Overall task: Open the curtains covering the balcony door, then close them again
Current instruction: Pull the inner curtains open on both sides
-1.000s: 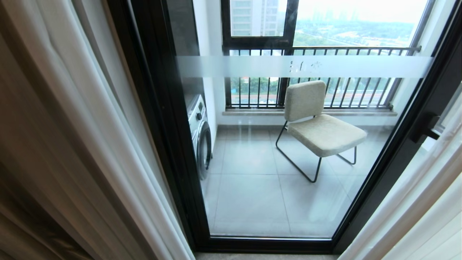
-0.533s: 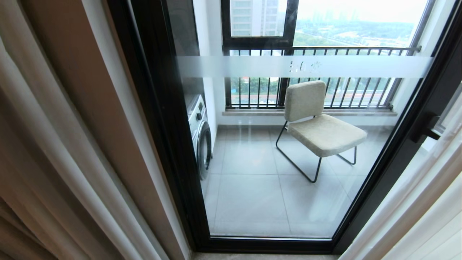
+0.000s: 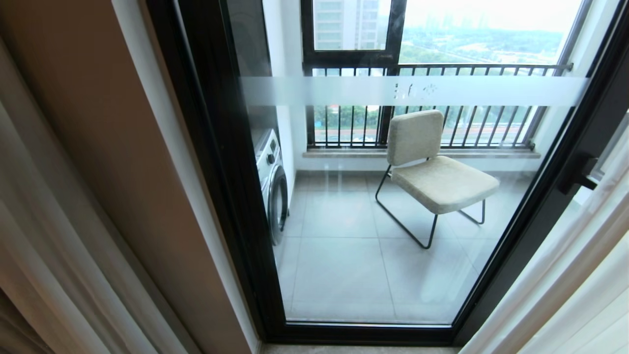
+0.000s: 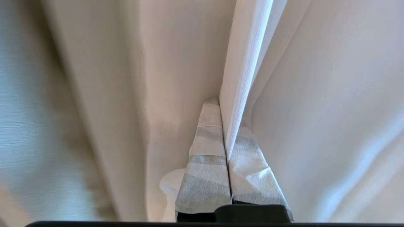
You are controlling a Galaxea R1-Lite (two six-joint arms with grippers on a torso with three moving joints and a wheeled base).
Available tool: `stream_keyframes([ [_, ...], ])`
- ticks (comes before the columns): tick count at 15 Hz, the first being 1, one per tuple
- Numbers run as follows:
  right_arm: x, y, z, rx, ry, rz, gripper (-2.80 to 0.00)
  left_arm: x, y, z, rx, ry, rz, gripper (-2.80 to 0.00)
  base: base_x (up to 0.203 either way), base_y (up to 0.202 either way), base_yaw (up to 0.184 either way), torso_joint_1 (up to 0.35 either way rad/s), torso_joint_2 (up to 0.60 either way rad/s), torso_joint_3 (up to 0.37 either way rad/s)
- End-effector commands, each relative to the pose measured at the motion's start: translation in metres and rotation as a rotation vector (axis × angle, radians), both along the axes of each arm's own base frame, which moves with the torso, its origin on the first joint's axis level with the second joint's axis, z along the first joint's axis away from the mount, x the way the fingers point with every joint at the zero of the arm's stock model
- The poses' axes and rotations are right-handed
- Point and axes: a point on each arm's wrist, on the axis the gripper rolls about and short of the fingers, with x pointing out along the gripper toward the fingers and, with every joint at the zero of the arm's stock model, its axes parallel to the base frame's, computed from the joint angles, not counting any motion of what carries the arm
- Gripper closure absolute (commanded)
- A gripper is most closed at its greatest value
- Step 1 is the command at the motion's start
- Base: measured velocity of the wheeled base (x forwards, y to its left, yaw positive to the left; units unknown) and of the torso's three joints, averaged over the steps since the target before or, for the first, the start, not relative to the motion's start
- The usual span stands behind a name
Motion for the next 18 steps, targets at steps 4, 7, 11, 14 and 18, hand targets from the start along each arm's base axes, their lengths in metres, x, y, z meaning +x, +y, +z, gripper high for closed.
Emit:
stream_keyframes([
  [4,0.0,0.0,0.0,-0.001,0.0,0.001,0.0,-0.008,-0.046,0.034,0.065,-0.064,-0.093,0.0,0.0,0.0,0.0,0.0,0.0,0.0],
  [7,0.0,0.0,0.0,0.0,0.0,0.001,0.0,-0.01,-0.065,0.045,0.088,-0.088,-0.139,0.0,0.0,0.0,0.0,0.0,0.0,0.0],
  [11,0.0,0.0,0.0,-0.001,0.0,0.001,0.0,-0.004,-0.085,0.05,0.095,-0.1,-0.208,0.0,0.0,0.0,0.0,0.0,0.0,0.0],
  [14,0.0,0.0,0.0,-0.001,-0.001,0.001,0.0,0.001,-0.096,0.049,0.091,-0.099,-0.244,0.0,0.0,0.0,0.0,0.0,0.0,0.0],
  [18,0.0,0.0,0.0,0.0,0.0,0.0,0.0,0.003,-0.099,0.049,0.089,-0.098,-0.255,0.0,0.0,0.0,0.0,0.0,0.0,0.0],
])
